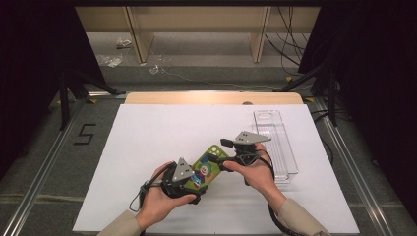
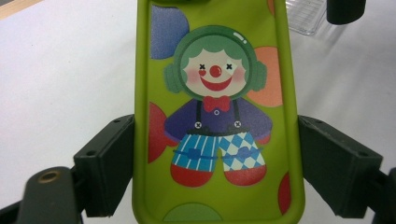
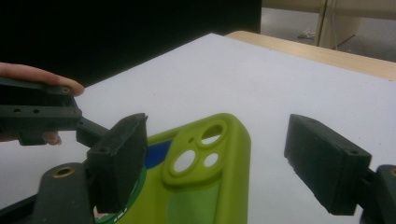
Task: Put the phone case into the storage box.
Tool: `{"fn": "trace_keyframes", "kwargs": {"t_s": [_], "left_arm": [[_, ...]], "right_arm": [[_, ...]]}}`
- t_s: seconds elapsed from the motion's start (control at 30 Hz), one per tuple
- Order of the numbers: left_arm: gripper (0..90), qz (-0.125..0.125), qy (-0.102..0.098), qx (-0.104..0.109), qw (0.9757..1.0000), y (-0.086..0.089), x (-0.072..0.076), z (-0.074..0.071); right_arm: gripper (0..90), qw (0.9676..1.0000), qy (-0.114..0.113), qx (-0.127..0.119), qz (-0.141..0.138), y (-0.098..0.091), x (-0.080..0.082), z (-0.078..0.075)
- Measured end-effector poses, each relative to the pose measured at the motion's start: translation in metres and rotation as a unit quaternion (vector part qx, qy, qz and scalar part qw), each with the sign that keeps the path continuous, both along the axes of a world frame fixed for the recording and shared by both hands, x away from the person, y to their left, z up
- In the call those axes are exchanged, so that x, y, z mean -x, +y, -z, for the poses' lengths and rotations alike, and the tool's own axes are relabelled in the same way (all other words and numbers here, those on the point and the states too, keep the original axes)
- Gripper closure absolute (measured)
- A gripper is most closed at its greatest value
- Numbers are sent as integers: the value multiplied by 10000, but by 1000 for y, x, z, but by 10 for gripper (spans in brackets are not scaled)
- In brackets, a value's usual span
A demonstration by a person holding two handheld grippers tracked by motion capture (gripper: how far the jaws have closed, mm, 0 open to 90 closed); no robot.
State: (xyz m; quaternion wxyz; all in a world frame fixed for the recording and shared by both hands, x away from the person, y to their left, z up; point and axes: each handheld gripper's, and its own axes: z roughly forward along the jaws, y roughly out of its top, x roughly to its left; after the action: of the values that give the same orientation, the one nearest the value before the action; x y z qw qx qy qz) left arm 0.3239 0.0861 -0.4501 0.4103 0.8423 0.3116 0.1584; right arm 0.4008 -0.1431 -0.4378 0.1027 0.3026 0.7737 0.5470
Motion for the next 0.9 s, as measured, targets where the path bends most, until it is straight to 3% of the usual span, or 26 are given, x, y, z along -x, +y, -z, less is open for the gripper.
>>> {"fn": "trace_keyframes", "kwargs": {"t_s": [0.47, 0.9], "left_arm": [[165, 9, -3, 7, 10000, -2, 0, 1], [164, 8, 28, -1, 10000, -4, -1, 4]], "right_arm": [[358, 9999, 165, -31, 31, 3, -3, 3], [519, 9988, 464, -106, 92, 2, -3, 5]]}}
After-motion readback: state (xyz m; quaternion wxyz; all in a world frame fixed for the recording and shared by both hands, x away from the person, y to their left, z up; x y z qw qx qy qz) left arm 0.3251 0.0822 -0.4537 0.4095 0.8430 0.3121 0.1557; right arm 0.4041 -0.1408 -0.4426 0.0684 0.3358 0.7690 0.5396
